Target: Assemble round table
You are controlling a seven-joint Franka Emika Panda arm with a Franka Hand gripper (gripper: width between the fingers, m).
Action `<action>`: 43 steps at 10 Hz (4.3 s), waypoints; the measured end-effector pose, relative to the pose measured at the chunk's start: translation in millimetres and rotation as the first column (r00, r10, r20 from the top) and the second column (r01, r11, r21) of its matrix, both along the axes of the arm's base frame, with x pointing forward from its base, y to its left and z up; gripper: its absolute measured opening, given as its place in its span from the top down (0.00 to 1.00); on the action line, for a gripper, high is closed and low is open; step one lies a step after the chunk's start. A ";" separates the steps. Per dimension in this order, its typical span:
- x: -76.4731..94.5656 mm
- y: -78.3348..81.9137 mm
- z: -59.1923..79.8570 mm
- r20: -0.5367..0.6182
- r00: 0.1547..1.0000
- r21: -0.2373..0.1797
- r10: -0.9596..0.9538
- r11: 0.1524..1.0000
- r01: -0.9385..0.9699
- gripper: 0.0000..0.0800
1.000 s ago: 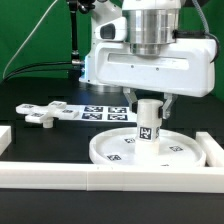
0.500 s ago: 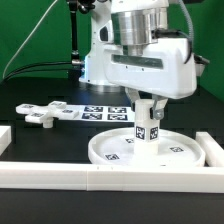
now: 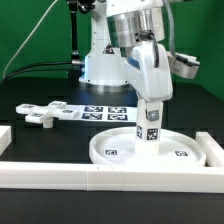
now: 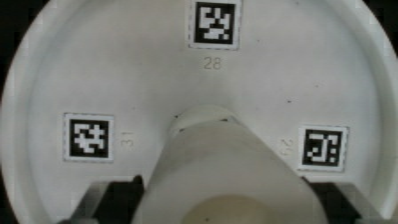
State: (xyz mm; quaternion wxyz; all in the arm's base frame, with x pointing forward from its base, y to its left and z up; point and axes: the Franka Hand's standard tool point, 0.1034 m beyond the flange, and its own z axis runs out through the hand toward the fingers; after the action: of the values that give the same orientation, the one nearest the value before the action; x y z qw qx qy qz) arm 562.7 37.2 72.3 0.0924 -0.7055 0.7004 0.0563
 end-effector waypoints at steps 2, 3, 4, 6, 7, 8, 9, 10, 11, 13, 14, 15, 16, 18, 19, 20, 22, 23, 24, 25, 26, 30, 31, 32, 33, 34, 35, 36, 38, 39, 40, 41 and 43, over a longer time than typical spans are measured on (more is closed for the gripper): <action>2.0 -0.1 0.9 -0.010 0.995 0.006 -0.096 0.995 0.096 0.49; 2.6 -0.5 1.5 -0.025 0.978 0.023 -0.206 0.978 0.206 0.49; 1.0 -1.8 -0.3 -0.023 0.954 0.044 -0.299 0.953 0.299 0.49; 1.9 0.0 0.5 -0.043 0.878 0.070 -0.476 0.876 0.478 0.49; 2.1 0.1 0.7 -0.051 0.860 0.077 -0.508 0.856 0.510 0.49; 2.4 0.8 1.0 -0.058 0.847 0.079 -0.529 0.843 0.532 0.49; 1.8 1.3 0.0 -0.056 0.854 0.078 -0.517 0.851 0.520 0.37; 1.7 1.5 -0.1 -0.055 0.856 0.078 -0.514 0.853 0.517 0.23; 1.1 2.7 0.0 -0.057 0.868 0.076 -0.494 0.864 0.497 0.23; 5.9 13.2 12.2 -0.035 0.964 0.076 -0.264 0.961 0.266 0.19; 5.5 20.4 17.4 -0.013 0.980 0.079 -0.198 0.977 0.199 0.19; 1.5 29.8 21.4 0.006 0.992 0.080 -0.125 0.989 0.125 0.19; 1.0 29.4 20.1 0.002 0.990 0.086 -0.139 0.987 0.138 0.19; 0.7 29.3 19.0 0.001 0.990 0.085 -0.138 0.987 0.138 0.19; 0.6 29.4 18.8 0.000 0.990 0.085 -0.138 0.987 0.137 0.19; 0.7 29.6 18.7 0.000 0.991 0.086 -0.136 0.987 0.135 0.19; 5.6 26.7 16.9 0.050 0.996 0.089 0.068 0.993 -0.072 0.19; 4.4 24.8 15.3 0.053 0.996 0.097 0.069 0.992 -0.074 0.19; 1.9 30.7 14.2 0.054 0.994 0.098 0.091 0.991 -0.096 0.19; 0.9 34.3 13.7 0.079 0.981 0.084 0.177 0.979 -0.183 0.19; 1.3 32.4 13.5 0.102 0.963 0.072 0.250 0.963 -0.258 0.19; 1.1 30.8 13.2 0.172 0.844 0.015 0.508 0.855 -0.518 0.19; -4.7 30.2 14.3 0.187 0.782 -0.011 0.594 0.798 -0.603 0.19; -19.0 28.9 19.0 0.189 0.747 -0.029 0.637 0.764 -0.644 0.19; -32.6 24.1 24.1 0.203 0.673 -0.062 0.712 0.695 -0.717 0.19; -43.3 18.1 29.8 0.215 0.600 -0.087 0.771 0.627 -0.774 0.19; -50.0 12.5 34.8 0.225 0.532 -0.112 0.816 0.564 -0.818 0.19; -55.2 6.4 37.0 0.231 0.440 -0.149 0.868 0.479 -0.865 0.19; -55.0 6.3 35.2 0.232 0.362 -0.170 0.903 0.404 -0.899 0.19; -55.1 5.3 35.0 0.231 0.279 -0.194 0.932 0.325 -0.925 0.19; -55.7 4.1 33.9 0.223 0.192 -0.216 0.956 0.241 -0.946 0.19; -58.3 -0.2 30.3 0.177 0.024 -0.245 0.984 0.067 -0.967 0.19; -67.1 -9.3 23.7 0.113 -0.138 -0.252 0.984 -0.106 -0.962 0.19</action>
Offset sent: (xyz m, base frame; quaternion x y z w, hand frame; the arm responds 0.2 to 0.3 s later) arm -0.0123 -0.0075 -0.0077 0.0605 -0.0366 0.2787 0.9578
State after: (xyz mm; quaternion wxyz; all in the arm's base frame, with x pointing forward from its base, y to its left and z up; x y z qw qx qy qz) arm 495.6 27.9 96.0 0.0830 -0.9936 -0.0750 -0.0176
